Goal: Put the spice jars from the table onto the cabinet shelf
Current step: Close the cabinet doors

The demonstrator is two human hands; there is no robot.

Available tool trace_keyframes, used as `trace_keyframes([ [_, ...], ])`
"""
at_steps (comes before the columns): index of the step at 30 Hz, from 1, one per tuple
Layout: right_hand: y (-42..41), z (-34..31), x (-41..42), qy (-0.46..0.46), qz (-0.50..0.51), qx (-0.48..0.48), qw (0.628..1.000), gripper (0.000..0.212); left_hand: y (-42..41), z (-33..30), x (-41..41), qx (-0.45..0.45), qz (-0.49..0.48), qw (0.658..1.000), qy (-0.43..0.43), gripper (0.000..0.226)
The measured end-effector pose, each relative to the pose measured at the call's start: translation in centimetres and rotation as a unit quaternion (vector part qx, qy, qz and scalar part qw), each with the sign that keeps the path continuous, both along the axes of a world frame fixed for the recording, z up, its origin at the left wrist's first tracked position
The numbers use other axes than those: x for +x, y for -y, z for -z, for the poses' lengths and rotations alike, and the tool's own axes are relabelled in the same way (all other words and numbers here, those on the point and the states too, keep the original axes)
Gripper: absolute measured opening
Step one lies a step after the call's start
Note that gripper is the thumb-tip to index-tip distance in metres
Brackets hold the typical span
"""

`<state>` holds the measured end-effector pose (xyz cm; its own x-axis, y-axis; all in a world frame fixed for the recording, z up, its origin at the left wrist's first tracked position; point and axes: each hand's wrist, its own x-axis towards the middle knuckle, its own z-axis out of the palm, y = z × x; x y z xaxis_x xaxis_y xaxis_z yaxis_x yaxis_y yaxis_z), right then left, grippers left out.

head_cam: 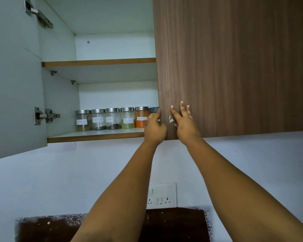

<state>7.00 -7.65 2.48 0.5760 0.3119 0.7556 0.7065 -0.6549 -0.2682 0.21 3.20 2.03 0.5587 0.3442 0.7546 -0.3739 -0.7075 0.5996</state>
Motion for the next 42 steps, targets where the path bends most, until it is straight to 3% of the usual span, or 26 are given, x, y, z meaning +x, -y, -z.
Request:
trace_keyframes([
  [8, -0.2, -1.3, -4.7, -0.091, 0.065, -0.061, 0.992, 0.090, -1.5, -1.0, -3.5, 0.070, 0.039, 0.995, -0.066, 0.066],
  [15, -2.2, 0.7, -18.2, 0.058, -0.010, 0.102, 0.993, 0.032, 1.5, 1.5, -16.6, 0.041, -0.068, 0.990, 0.118, 0.063],
  [21, -3.6, 1.5, -32.8, 0.162, -0.080, 0.174, 0.968, 0.031, 2.7, 2.8, -31.2, -0.004, -0.163, 0.958, 0.235, 0.051],
  [28, -7.3, 1.6, -45.2, 0.149, -0.220, 0.171, 0.949, 0.034, -0.7, 2.2, -44.7, 0.031, -0.320, 0.895, 0.309, 0.051],
  [35, -13.2, 1.7, -51.7, 0.131, -0.286, 0.138, 0.939, 0.040, -7.0, 2.2, -51.8, -0.016, -0.422, 0.864, 0.273, 0.051],
  [39, -17.4, 1.7, -53.3, 0.082, -0.300, 0.130, 0.941, 0.048, -11.6, 3.0, -53.4, -0.070, -0.424, 0.885, 0.179, 0.059],
  [42, -19.8, 2.2, -54.4, 0.046, -0.308, 0.128, 0.941, 0.055, -14.2, 3.4, -54.5, -0.143, -0.347, 0.917, 0.137, 0.061],
])
